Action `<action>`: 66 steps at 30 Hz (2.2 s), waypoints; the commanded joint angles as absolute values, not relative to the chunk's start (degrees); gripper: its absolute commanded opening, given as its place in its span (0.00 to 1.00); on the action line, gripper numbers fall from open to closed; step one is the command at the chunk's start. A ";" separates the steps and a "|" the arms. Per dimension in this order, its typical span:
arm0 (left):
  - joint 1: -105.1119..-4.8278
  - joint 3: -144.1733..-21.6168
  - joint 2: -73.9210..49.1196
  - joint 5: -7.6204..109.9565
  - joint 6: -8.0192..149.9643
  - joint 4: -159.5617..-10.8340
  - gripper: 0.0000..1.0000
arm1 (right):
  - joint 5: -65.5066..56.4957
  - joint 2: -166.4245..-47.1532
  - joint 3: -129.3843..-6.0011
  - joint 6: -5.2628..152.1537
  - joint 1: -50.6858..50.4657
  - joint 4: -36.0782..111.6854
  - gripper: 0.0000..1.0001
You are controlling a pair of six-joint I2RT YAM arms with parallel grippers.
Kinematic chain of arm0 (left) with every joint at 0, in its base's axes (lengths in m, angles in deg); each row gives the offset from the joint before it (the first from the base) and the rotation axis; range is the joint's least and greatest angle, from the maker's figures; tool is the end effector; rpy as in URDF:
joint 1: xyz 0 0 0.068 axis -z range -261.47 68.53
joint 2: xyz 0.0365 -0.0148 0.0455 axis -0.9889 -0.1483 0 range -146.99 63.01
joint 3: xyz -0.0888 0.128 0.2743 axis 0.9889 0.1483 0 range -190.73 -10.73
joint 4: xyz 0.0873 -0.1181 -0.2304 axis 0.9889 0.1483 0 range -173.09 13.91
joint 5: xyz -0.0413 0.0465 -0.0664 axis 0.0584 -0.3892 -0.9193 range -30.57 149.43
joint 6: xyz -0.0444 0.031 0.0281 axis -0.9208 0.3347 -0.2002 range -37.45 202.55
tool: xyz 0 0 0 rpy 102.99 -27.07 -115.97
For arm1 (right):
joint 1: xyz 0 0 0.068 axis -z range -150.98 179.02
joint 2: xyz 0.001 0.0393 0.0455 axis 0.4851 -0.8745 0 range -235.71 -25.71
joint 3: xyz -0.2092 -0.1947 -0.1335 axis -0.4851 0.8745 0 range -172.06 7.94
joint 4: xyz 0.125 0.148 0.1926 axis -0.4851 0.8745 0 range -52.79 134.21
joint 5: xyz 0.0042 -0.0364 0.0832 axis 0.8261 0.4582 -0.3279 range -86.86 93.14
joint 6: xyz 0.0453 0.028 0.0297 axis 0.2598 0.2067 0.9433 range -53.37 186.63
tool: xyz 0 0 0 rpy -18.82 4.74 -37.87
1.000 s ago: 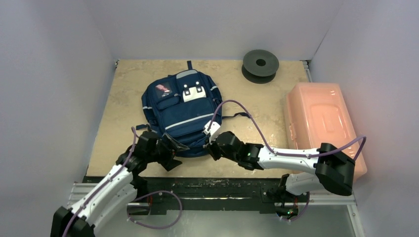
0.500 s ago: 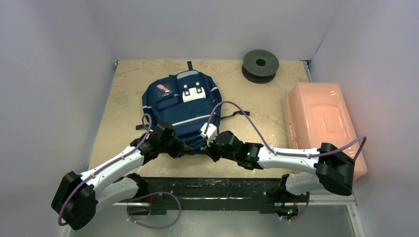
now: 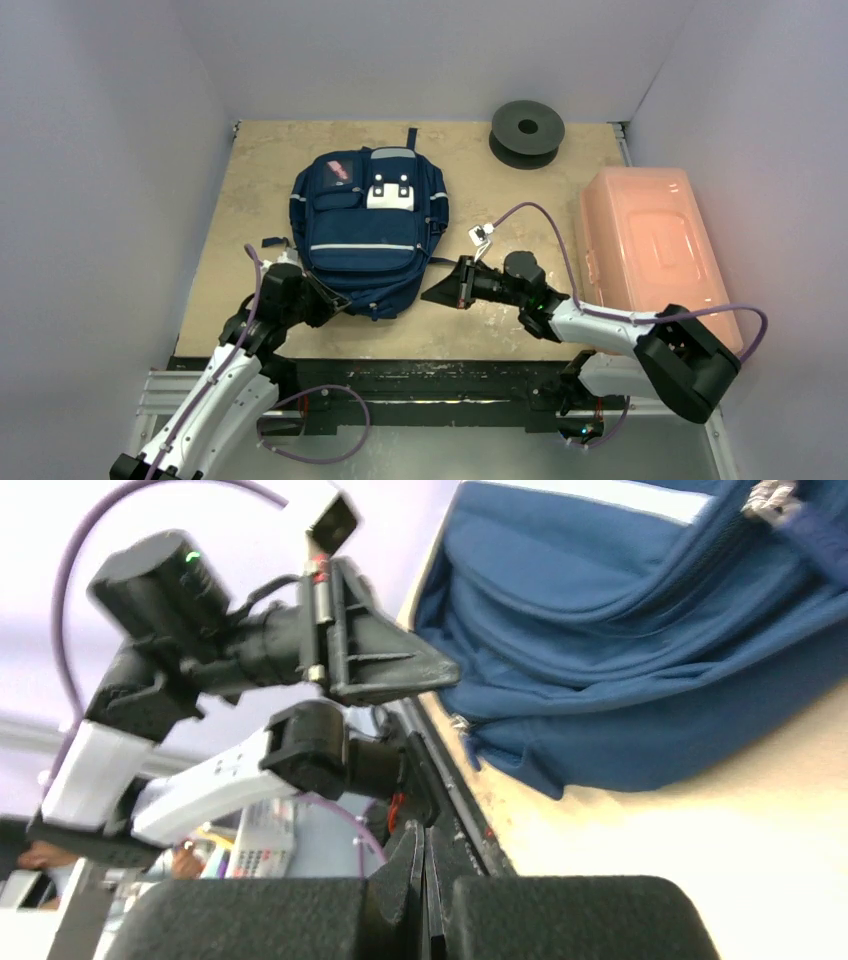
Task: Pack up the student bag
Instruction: Zip the student bag at the center of the board.
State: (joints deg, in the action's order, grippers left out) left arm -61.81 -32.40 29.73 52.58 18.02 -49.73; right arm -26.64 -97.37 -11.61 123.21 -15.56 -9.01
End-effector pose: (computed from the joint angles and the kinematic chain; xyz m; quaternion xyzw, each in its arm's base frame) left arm 0.1031 -0.0427 0.2051 -0.3308 0.8610 -0.2972 0.2467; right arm 0.1561 0.1857 0.2277 -0.0961 0.7317 0.6212 0.2637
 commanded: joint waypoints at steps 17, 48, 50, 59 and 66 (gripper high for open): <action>-63.10 -33.21 28.68 37.70 18.17 -57.47 0.00 | 24.85 -110.02 -46.29 103.11 -44.91 42.34 0.60; -63.23 -40.05 32.13 45.02 23.58 -44.08 0.00 | 37.80 -114.87 -50.17 97.95 -45.63 51.54 0.00; -63.35 -43.25 31.54 48.26 26.46 -40.54 0.00 | 36.54 -113.44 -47.15 97.95 -45.52 51.12 0.00; -63.80 -59.53 29.69 63.71 38.40 -23.87 0.00 | 22.35 -101.51 -34.46 81.77 -30.39 41.82 0.00; -63.85 -69.74 28.77 65.37 43.02 -19.82 0.00 | 22.85 -107.80 -37.27 82.99 -20.50 38.95 0.00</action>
